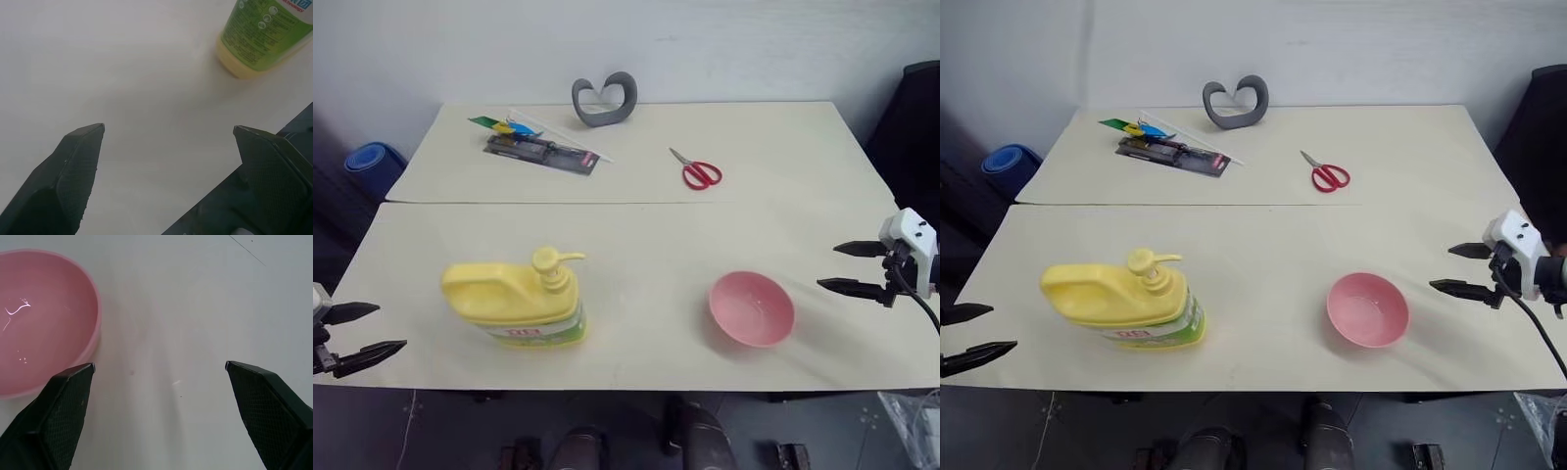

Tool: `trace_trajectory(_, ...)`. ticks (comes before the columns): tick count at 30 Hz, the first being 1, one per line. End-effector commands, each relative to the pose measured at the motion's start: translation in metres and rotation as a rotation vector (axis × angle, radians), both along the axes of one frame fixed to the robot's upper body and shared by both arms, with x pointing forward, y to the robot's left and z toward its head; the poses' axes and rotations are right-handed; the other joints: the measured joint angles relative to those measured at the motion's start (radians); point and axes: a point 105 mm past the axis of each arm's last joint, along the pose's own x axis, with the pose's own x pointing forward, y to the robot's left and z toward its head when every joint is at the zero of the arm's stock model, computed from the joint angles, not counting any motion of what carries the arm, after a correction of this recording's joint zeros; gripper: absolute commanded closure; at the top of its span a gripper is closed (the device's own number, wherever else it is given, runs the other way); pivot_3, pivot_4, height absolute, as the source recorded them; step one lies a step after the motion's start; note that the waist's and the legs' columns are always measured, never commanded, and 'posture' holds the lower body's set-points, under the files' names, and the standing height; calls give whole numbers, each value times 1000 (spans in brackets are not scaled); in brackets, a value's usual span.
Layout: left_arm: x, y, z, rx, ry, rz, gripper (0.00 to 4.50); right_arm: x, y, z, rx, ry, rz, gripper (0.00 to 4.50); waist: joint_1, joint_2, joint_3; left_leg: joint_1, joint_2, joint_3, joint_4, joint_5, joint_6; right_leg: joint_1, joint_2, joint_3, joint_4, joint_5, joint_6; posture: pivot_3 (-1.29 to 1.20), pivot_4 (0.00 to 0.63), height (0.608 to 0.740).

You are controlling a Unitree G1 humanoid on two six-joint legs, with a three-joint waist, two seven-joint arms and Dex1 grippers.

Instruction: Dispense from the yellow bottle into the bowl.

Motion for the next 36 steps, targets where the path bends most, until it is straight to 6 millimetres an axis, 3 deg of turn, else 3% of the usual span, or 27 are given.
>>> trace_trajectory(1, 4, 2, 2, 45, -41, 11, 0, -2, -5, 12, -24, -24, -8, 40, -2, 0, 0, 0, 0, 0, 0, 0, 0, 0, 0, 0, 0, 0, 0, 0, 150, 740)
trace_trajectory(4, 10, 8, 8, 59, -99, 52, 0, -2, -3, 12, -20, -12, -20, 40, -2, 0, 0, 0, 0, 1, 0, 0, 0, 0, 0, 1, 0, 0, 0, 0, 150, 740)
trace_trajectory(8, 19, 26, 44, 20, -210, 141, 0, -4, -1, 16, -20, -19, -37, 40, 1, 0, 0, 0, 1, 1, 1, 0, 0, -1, 1, 1, 1, 1, -1, 0, 150, 740)
trace_trajectory(9, 24, 24, 63, -34, -254, 133, 0, -7, 3, 19, -1, -15, -27, 40, 1, 0, 0, 0, 1, 1, 1, 0, 0, -1, 1, 1, 1, 1, -1, 0, 150, 740)
trace_trajectory(13, 31, -14, 123, -168, -330, -57, 0, -26, 27, 31, 52, 26, 51, 40, 11, -2, 0, 0, 1, 0, 3, 0, 0, -3, 1, 0, 1, 1, -1, 0, 150, 740)
trace_trajectory(15, 30, -51, 149, -209, -331, -218, 0, -38, 46, 37, 53, 39, 112, 40, 13, -2, 0, -1, 0, 0, 3, -1, 1, -3, 0, 1, 1, 1, 0, 0, 150, 740)
trace_trajectory(18, 23, -86, 165, -260, -297, -363, 0, -51, 67, 43, 58, 48, 165, 40, 11, -2, 0, -2, 0, 0, 2, -2, 1, -3, 1, 2, 0, 2, 0, 0, 150, 740)
trace_trajectory(19, 16, -110, 169, -259, -263, -482, 0, -60, 84, 44, 54, 53, 221, 40, 8, -2, 0, -2, 0, 0, 2, -2, 1, -3, 1, 2, 0, 2, 0, 0, 150, 740)
trace_trajectory(21, 3, -145, 167, -240, -193, -651, 0, -76, 109, 42, 41, 68, 304, 40, 6, -3, 1, -1, 1, 0, 2, -3, 1, -3, 2, 3, 0, 2, 0, 0, 150, 740)
trace_trajectory(23, -5, -167, 158, -192, -139, -753, 0, -87, 125, 37, 34, 90, 337, 40, 6, -3, 1, 0, 2, 0, 2, -3, 0, -3, 3, 5, 0, 2, 0, 0, 150, 740)
trace_trajectory(26, -28, -195, 135, -143, -3, -950, 0, -98, 141, 6, -61, 139, 307, 40, 8, -4, 1, 3, 1, 0, 2, -3, 0, -2, 5, 11, 1, 2, 0, 0, 150, 740)
trace_trajectory(28, -36, -205, 127, -131, 39, -1014, 0, -103, 149, -8, -94, 141, 286, 40, 8, -4, 1, 3, 1, 1, 2, -3, -1, -2, 7, 15, 1, 2, 0, 0, 150, 740)
trace_trajectory(31, -39, -210, 125, -118, 51, -1035, 0, -114, 157, -14, -78, 152, 286, 40, 9, -5, 1, 3, -1, 2, 3, -3, -2, -2, 10, 21, 0, 2, -1, 0, 150, 740)
trace_trajectory(36, -45, -209, 116, -81, 109, -1060, 0, -116, 154, -35, -157, 137, 233, 40, 6, -8, 2, 7, 3, 6, 2, -3, -6, -2, 16, 24, 0, 2, -4, 0, 150, 740)
